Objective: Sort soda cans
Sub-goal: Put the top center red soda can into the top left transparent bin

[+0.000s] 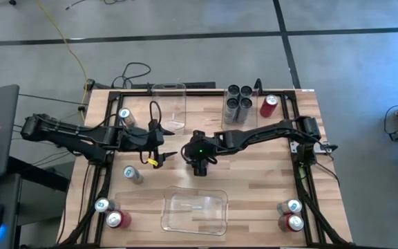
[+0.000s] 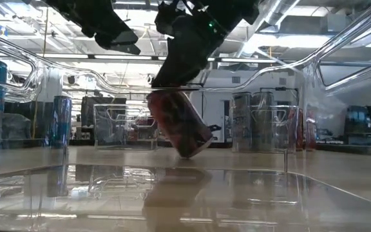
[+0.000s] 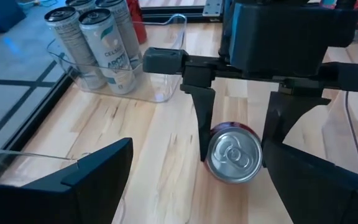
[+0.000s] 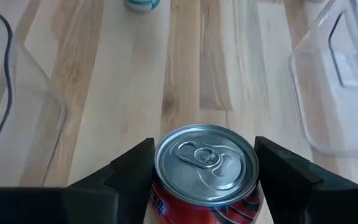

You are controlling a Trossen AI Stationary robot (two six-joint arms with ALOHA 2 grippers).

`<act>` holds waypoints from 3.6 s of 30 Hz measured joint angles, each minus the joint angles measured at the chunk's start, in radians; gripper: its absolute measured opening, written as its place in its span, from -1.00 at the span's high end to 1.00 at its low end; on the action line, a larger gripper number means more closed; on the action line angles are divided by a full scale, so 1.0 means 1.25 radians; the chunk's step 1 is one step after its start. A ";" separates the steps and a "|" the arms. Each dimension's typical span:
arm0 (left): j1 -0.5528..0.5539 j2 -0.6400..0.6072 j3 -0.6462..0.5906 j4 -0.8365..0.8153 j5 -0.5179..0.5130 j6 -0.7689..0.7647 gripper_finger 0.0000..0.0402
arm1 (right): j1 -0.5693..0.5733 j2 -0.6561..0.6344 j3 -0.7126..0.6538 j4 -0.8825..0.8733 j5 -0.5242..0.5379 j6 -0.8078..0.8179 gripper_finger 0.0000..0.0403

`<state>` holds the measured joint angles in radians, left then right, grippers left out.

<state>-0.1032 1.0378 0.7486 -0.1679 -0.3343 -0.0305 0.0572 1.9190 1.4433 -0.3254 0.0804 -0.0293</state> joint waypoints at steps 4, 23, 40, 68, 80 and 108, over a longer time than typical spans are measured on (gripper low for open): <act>0.000 0.000 0.000 0.000 0.000 -0.001 -0.77 | 0.000 0.000 0.000 -0.016 -0.002 0.028 -0.48; -0.016 0.000 0.001 -0.061 -0.015 -0.015 -0.77 | 0.022 -0.027 0.002 -0.067 0.036 0.045 -0.42; -0.016 0.096 0.001 -0.171 -0.023 -0.058 -0.77 | -0.012 -0.026 0.002 -0.197 -0.041 0.061 -0.80; -0.053 0.115 0.001 -0.179 -0.027 -0.027 -0.77 | 0.066 -0.623 -0.611 0.422 0.179 0.164 -0.62; -0.051 0.115 0.001 -0.212 -0.023 -0.018 -0.77 | -0.067 -0.256 -0.371 0.330 -0.114 0.114 -0.62; -0.051 0.115 0.001 -0.231 -0.022 -0.099 -0.77 | -0.074 0.153 0.045 -0.090 -0.210 -0.019 -0.73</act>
<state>-0.1669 1.1816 0.7494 -0.4564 -0.3622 -0.1543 -0.0357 2.1101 1.4994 -0.4378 -0.1818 -0.0532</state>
